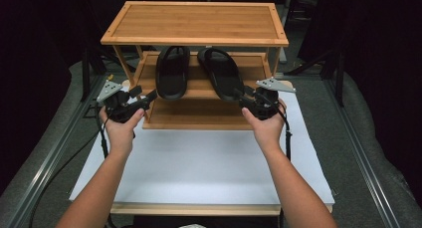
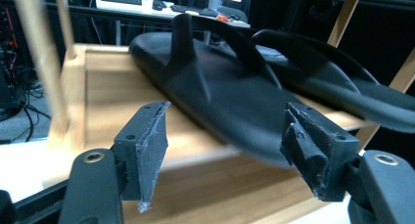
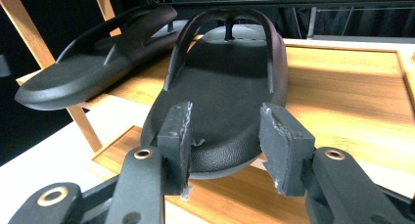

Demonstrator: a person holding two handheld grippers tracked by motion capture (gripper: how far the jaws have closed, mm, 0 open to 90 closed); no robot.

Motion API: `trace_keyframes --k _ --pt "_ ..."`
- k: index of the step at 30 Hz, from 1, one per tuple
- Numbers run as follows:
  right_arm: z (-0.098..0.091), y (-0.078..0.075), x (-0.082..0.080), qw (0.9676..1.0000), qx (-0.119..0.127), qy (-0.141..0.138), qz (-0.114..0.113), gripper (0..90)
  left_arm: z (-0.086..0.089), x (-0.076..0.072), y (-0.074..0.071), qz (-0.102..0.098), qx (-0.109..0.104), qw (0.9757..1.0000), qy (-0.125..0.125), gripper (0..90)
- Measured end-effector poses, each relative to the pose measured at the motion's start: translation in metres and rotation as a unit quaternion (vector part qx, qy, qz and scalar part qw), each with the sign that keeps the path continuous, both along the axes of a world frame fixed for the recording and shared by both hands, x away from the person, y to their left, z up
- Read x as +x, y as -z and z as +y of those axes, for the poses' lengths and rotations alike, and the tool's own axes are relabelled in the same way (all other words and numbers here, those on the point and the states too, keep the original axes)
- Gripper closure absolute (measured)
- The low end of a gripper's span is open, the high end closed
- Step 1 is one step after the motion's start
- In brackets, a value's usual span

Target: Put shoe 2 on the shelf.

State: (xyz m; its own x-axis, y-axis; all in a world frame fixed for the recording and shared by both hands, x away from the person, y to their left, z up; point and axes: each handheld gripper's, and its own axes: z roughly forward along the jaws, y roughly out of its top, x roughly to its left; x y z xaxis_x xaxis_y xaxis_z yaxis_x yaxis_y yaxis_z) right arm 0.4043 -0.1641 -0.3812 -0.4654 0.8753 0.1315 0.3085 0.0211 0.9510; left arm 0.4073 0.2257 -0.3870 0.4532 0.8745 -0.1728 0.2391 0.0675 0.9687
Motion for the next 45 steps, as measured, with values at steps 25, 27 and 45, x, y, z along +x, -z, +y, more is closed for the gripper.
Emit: trace_keyframes --k 25,27,45 --pt "0.041 0.014 -0.004 0.9985 0.036 0.027 -0.033 58.0 -0.024 0.042 0.001 0.064 0.032 0.9973 0.016 44.6" --pt "0.046 0.014 -0.003 0.9981 0.034 0.038 -0.036 58.0 -0.024 0.042 0.0 0.064 0.034 0.9972 0.016 44.7" --pt "0.051 0.014 -0.002 0.998 0.043 0.034 -0.03 57.1 -0.048 0.049 -0.003 0.069 0.047 0.9959 0.037 45.5"
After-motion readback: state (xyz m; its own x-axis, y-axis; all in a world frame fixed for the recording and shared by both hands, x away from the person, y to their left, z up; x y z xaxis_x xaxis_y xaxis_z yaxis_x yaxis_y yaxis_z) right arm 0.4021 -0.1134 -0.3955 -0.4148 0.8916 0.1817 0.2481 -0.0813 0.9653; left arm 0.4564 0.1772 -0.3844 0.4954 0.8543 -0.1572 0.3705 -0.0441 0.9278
